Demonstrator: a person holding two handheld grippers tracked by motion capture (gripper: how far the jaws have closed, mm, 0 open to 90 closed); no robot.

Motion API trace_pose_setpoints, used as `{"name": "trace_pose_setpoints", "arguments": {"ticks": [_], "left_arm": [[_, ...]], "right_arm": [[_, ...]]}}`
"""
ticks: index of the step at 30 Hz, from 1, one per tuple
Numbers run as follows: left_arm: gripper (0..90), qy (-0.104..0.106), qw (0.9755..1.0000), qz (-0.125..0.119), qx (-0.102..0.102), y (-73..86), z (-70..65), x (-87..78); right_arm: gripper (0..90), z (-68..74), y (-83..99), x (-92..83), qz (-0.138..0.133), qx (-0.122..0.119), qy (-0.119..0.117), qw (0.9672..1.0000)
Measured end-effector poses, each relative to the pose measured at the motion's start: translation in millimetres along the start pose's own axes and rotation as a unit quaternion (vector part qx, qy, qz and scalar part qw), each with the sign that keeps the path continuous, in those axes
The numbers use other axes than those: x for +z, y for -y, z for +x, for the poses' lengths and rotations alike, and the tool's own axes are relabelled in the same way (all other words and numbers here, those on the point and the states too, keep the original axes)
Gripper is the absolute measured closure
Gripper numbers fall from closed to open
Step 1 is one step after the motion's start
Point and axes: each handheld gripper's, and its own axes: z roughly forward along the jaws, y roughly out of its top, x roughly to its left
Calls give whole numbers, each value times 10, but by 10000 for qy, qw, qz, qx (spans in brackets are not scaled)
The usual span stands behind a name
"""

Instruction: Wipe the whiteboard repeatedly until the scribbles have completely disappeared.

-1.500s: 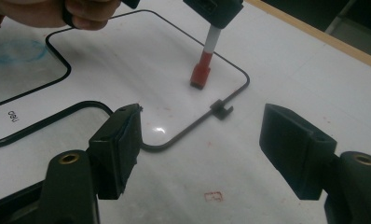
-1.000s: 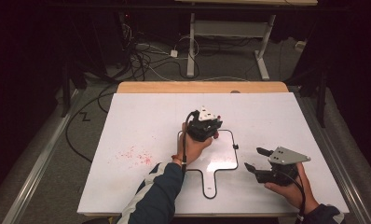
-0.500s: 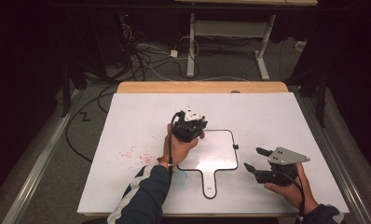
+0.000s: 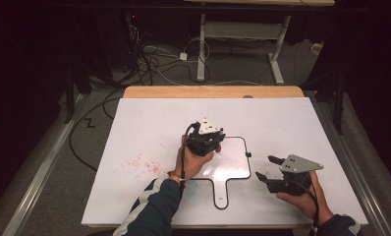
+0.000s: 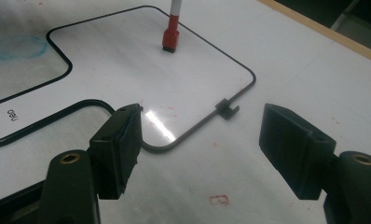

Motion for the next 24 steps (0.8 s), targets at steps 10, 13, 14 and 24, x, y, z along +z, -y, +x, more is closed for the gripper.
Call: {"name": "trace_pose_setpoints", "arguments": {"ticks": [10,13,14,24], "left_arm": [[790,-428,9981,54,-437,190,424,-318],[790,-499,9972,32,-565,270,521,-432],[790,-508,9970,23,-583,290,537,-462],[790,-114,9990,129,-416,383,381,-641]], "right_arm": [[308,-29,11,-51,-55,42,81,9999],[308,-13,5,-37,-24,21,85,10000],[308,-4,4,-31,-18,18,74,10000],[308,17,-4,-4,1,5,14,10000]]}}
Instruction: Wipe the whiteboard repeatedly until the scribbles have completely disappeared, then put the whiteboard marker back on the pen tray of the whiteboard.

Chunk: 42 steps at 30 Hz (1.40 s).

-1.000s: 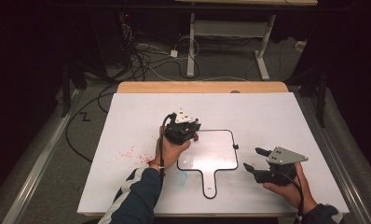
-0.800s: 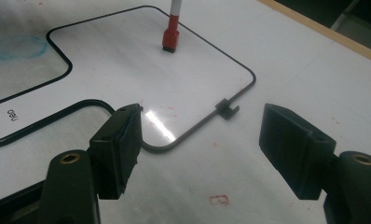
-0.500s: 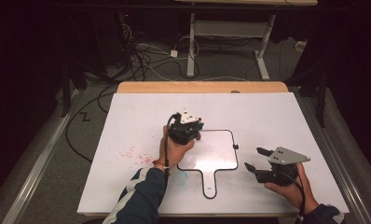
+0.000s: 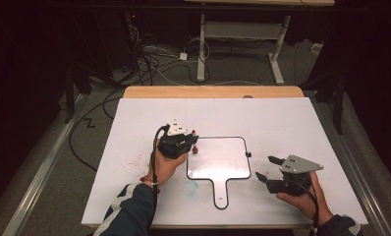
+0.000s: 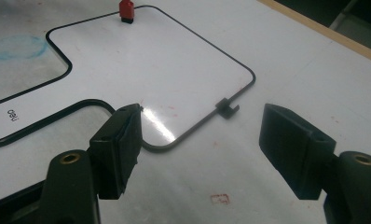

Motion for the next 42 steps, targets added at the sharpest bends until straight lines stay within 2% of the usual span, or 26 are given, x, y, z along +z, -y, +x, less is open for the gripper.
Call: {"name": "trace_pose_setpoints", "arguments": {"ticks": [6,11,17,25,28,34,40,42], "left_arm": [[789,114,9999,-46,-6,16,-60,6],[789,187,9997,-28,185,15,-150,16],[788,292,9994,-122,100,29,-132,16],[788,366,9987,-335,138,-26,-119,-73],[788,383,9984,-335,257,-43,-160,-94],[787,487,9974,-391,363,-88,-250,-125],[787,694,9955,-467,456,-153,-364,-144],[787,813,9944,-448,501,-180,-405,-131]], "right_arm": [[308,7,-9,-2,-13,-21,-3,10000],[309,7,-4,4,12,-29,4,10000],[309,12,-10,15,-2,-37,-16,10000],[309,-14,-18,50,-4,-14,-7,10000],[312,-13,-18,58,-20,-20,-14,10000],[323,13,-25,60,-27,-36,-52,10000],[379,66,-82,74,-93,-32,-214,9997],[400,97,-126,75,-166,-97,-236,9995]]}}
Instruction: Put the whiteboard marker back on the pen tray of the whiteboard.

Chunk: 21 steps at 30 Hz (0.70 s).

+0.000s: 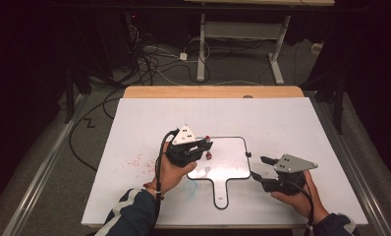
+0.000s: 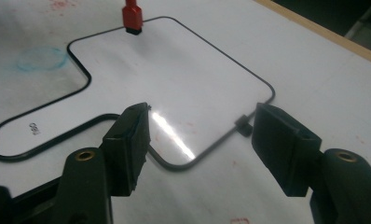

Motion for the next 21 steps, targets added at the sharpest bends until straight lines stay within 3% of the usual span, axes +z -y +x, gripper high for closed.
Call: {"name": "trace_pose_setpoints", "arguments": {"ticks": [8,12,21], "left_arm": [[787,381,9992,60,136,-84,-191,155],[787,459,9988,-32,157,-134,-276,214],[787,699,9974,70,175,-139,-401,354]], "right_arm": [[454,151,-204,119,-191,-198,-420,9987],[454,232,-263,202,-246,-289,-522,9979],[507,294,-313,306,-318,-355,-504,9976]]}}
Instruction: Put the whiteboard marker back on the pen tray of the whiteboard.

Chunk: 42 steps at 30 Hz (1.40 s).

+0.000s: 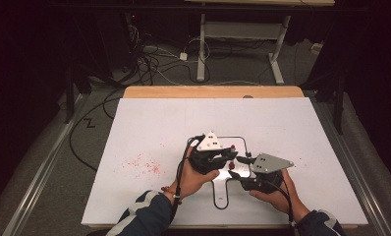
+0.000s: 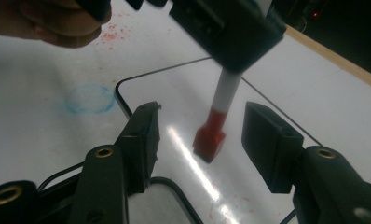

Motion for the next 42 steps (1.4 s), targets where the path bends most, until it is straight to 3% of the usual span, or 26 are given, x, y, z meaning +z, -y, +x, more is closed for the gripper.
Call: {"name": "trace_pose_setpoints", "arguments": {"ticks": [5,8,11,13,16,18,20,24,25,26,28,33,37,39,42], "left_arm": [[786,86,10000,8,8,17,-49,39],[785,160,9999,-13,-37,27,-58,50],[769,128,9998,-134,-13,54,-76,51],[630,-143,9995,-196,179,53,-101,20],[416,-370,9980,-381,344,35,-70,-173],[370,-577,9959,-522,467,57,-14,-362],[314,-976,9909,-626,690,127,37,-549],[279,-1532,9837,-377,859,360,150,-827],[279,-1604,9829,-300,855,434,173,-880],[275,-1659,9827,-175,807,507,198,-918],[251,-1932,9778,127,799,664,234,-966],[243,-1970,9784,564,280,1003,313,-1133],[235,-2183,9737,655,-61,1161,296,-1323],[229,-2206,9729,636,-263,1223,272,-1412],[229,-2245,9720,585,-377,1279,233,-1490]], "right_arm": [[625,-15,-2,28,-8,40,82,10000],[769,-20,4,12,-23,68,117,9999],[811,-46,9,3,55,237,132,9996],[812,-78,10,-6,136,377,97,9991],[812,-163,32,-64,286,653,96,9974],[812,-231,69,-103,382,931,61,9949],[812,-304,115,-105,647,1145,-49,9913],[812,-435,189,-120,878,1624,43,9828],[812,-466,196,-123,921,1707,68,9810],[812,-500,203,-119,993,1797,14,9787],[812,-542,212,-111,1098,1997,132,9736],[812,-644,223,-6,1313,2236,93,9658],[812,-758,253,89,1316,2458,71,9603],[812,-793,263,136,1295,2527,2,9588],[810,-819,278,193,1286,2585,11,9574]]}}
